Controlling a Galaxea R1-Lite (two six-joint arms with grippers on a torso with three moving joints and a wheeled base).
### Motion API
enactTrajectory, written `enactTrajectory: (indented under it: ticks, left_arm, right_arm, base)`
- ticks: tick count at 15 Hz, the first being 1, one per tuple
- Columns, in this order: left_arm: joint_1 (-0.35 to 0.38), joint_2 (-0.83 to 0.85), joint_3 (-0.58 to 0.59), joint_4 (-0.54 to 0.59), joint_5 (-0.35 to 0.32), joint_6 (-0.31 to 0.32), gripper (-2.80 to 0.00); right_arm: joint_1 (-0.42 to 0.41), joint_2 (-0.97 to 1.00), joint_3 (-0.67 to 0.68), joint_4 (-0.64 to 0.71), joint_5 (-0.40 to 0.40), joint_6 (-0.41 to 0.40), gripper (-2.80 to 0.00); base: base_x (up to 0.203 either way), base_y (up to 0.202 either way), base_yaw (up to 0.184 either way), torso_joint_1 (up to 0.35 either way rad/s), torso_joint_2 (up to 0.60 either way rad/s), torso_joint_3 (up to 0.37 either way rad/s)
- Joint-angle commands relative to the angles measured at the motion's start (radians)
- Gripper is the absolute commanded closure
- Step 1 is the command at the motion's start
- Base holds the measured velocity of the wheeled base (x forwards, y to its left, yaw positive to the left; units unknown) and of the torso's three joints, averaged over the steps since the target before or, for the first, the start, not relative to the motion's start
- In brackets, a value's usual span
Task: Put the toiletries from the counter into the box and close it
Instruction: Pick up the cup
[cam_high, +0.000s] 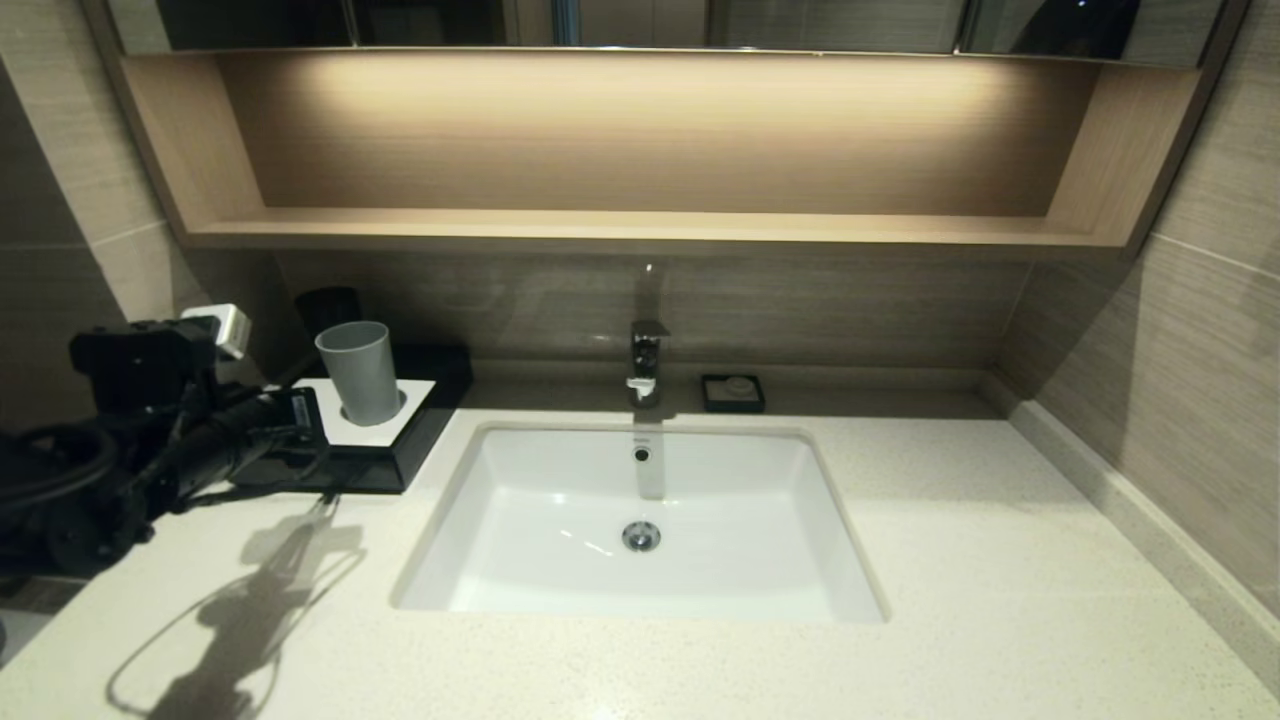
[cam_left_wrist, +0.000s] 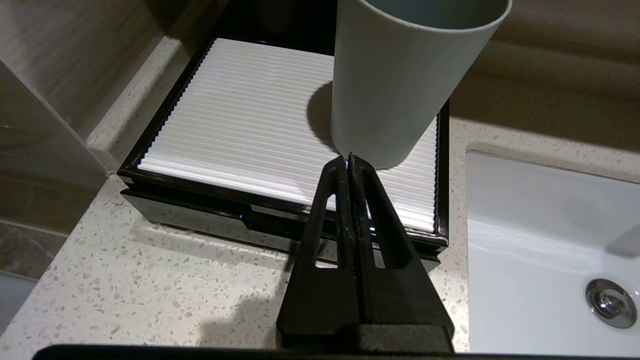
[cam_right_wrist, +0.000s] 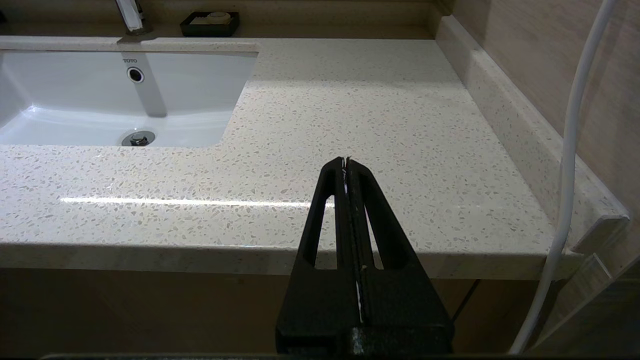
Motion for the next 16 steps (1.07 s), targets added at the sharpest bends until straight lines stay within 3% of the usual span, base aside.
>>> enactTrajectory:
  ticks: [1, 4, 13, 16]
  left_arm:
    - [0.003, 0.022, 0.096, -0.15, 0.001, 0.01, -2.8]
    - [0.002, 0.064, 0.126, -0.265, -0.002, 0.051, -2.8]
    - [0.0, 0.098, 0.147, -0.274, -0.003, 0.045, -2.8]
    - [0.0, 0.143, 0.146, -0.338, -0.003, 0.043, -2.8]
  right_arm:
    - [0.0, -0.002, 0.002, 0.0, 0.0, 0.0, 0.0]
    - [0.0, 0.0, 0.0, 0.0, 0.0, 0.0, 0.0]
    - [0.0, -0.002, 0.001, 0.0, 0.0, 0.0, 0.0]
    - [0.0, -0.002, 0.002, 0.0, 0.0, 0.0, 0.0]
  base:
    - [0.0, 0.0, 0.0, 0.0, 0.0, 0.0]
    - [0.0, 0.0, 0.0, 0.0, 0.0, 0.0]
    - [0.0, 0.0, 0.0, 0.0, 0.0, 0.0]
    - [0.0, 0.0, 0.0, 0.0, 0.0, 0.0]
